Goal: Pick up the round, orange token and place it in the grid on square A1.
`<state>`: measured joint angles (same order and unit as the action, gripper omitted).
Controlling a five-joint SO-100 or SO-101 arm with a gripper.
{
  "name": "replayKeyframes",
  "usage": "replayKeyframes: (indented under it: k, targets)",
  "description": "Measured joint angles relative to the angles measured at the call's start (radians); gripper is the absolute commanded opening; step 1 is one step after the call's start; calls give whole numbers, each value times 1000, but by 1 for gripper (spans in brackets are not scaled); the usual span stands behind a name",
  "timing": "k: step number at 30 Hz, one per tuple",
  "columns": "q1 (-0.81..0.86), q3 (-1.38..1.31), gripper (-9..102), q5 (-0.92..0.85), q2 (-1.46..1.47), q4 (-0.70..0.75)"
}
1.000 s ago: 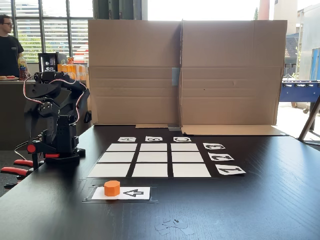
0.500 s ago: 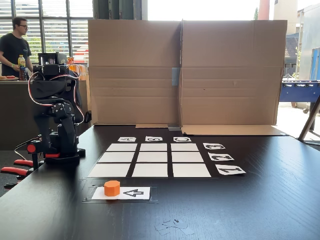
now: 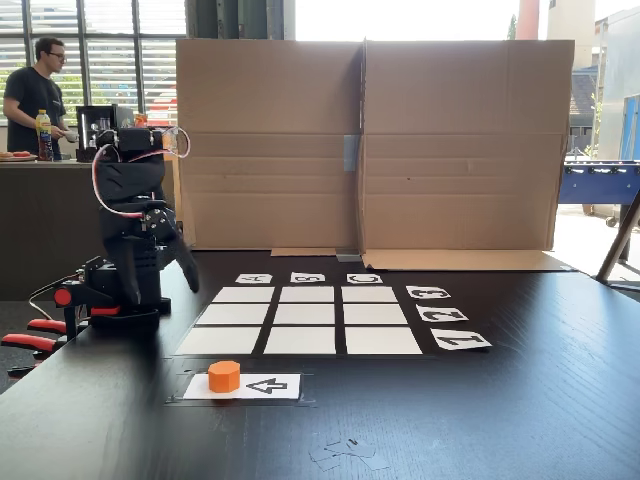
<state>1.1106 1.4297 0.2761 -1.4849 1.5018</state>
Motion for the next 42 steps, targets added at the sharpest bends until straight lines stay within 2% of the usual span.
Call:
replayKeyframes:
  k: [10, 23, 42]
  targets:
    - [-80, -143, 32, 74, 207, 0]
    - [-86, -325, 32, 100, 430, -2]
    - [-132, -434, 32, 107, 583, -2]
